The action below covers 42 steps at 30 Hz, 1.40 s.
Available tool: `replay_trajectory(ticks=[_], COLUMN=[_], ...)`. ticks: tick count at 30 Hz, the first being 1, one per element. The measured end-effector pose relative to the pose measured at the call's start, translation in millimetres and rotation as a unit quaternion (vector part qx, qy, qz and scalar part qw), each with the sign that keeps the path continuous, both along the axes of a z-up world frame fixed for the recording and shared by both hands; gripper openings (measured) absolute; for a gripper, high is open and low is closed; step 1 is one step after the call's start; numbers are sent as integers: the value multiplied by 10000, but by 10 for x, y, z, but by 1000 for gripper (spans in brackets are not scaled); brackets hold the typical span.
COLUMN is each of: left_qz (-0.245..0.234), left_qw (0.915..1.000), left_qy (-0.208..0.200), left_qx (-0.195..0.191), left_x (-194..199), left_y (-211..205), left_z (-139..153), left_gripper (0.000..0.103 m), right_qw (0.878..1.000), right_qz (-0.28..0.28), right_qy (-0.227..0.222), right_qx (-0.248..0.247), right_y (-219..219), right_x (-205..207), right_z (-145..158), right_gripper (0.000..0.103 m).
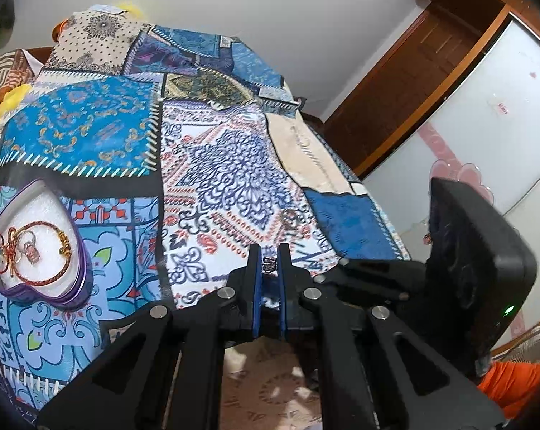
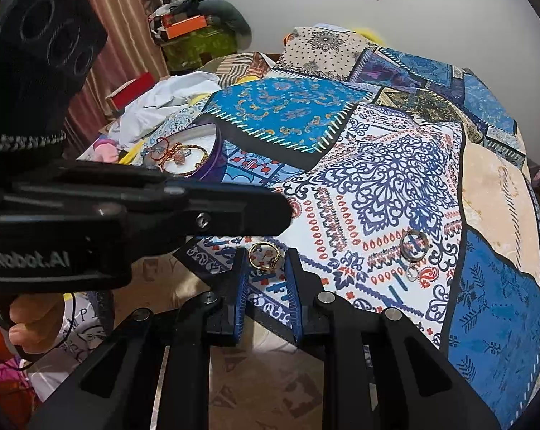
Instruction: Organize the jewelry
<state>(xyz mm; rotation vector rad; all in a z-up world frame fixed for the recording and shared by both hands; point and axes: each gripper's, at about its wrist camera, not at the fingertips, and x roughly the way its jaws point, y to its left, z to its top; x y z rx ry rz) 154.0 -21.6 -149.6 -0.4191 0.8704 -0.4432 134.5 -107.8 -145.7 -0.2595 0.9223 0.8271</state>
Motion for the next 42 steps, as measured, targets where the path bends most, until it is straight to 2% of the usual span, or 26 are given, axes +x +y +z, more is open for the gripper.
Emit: replay_trajectory(ticks=[5,6,21,30,38,42], left_qz=[112,137,497,847,1147,1186], left_qw=[9998,9998,9987,9955,9915,9908], left_qy=[-83,-99,-122,-384,-499,-507], left_qx=[-106,-107,13,197,362,403], left_x=[-32,-47,-162,-244,-309,-306], left_y=[66,80,343,620,837,854], left_z=[95,106,108,307,387,381], left_gripper=[6,6,6,6,6,6], right_qw=[10000,9999,9996,9987,9973,9947], right_qz=[-84,-98,-253,-454,-727,-1027], right_qy=[19,62,66,224,108,-82], right_qx=[-14,-1,-72,-75,-41,46], right_y=[-35,-46,-76,-95,-196,-415], right_x=[7,21,44,109,177,210], right_z=[-15,-19,-14,16,106,219], right_gripper=[18,7,7,8,16,36])
